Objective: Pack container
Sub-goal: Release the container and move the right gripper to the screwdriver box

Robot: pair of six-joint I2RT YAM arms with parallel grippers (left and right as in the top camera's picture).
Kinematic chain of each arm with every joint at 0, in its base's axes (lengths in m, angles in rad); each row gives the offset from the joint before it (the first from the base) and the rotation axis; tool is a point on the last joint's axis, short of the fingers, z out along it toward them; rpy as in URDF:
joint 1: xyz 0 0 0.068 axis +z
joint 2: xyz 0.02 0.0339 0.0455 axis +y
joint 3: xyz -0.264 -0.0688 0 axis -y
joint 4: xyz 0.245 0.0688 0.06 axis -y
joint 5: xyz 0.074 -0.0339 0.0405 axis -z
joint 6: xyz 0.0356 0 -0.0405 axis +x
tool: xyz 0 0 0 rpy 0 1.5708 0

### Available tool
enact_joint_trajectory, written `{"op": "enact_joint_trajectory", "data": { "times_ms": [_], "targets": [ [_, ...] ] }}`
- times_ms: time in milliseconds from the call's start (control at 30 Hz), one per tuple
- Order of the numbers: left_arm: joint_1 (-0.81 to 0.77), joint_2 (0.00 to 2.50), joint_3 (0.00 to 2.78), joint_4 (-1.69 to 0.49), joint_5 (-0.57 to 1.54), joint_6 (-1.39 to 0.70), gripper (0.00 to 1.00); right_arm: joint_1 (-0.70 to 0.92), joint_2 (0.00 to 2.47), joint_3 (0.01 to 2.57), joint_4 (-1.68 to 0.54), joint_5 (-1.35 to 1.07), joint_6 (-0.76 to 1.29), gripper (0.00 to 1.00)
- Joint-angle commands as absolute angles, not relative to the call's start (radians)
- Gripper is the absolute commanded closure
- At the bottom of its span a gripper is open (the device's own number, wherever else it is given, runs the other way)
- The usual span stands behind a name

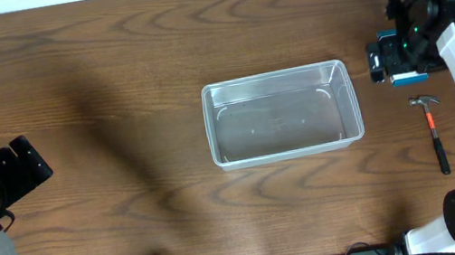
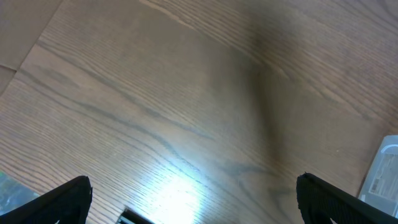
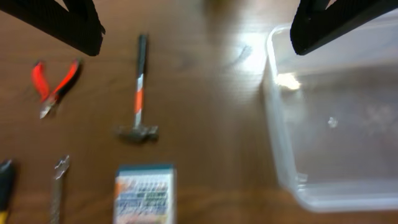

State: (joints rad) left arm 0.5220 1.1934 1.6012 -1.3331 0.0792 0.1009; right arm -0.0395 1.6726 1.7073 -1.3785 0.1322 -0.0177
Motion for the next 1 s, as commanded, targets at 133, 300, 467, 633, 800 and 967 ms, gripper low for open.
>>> {"op": "enact_joint_trajectory", "data": {
  "times_ms": [133,300,467,633,800,967],
  "targets": [
    [0.527,1.197,1.612,-1.327,0.087,0.088,0.02,-0.117,1.699,1.734,-1.331,0.153,-0.157,0.01],
    [0.527,1.197,1.612,-1.327,0.087,0.088,0.02,-0.209,1.716,1.736,-1.285,0.036,-0.321,0.01],
    [0.527,1.197,1.612,-1.309,0.087,0.088,0.02,-0.296,1.758,1.736,-1.248,-0.020,-0.300,0.01],
    [0.527,1.197,1.612,-1.303,0.087,0.088,0.02,-0.306,1.856,1.784,-1.260,-0.021,-0.200,0.01],
    [0.527,1.197,1.612,-1.301,0.087,0.088,0.02,-0.303,2.025,1.995,-1.349,-0.025,-0.211,0.01],
    [0.527,1.197,1.612,-1.301,0.087,0.088,0.02,-0.301,2.189,2.249,-1.438,-0.027,-0.233,0.01]
  ]
}}
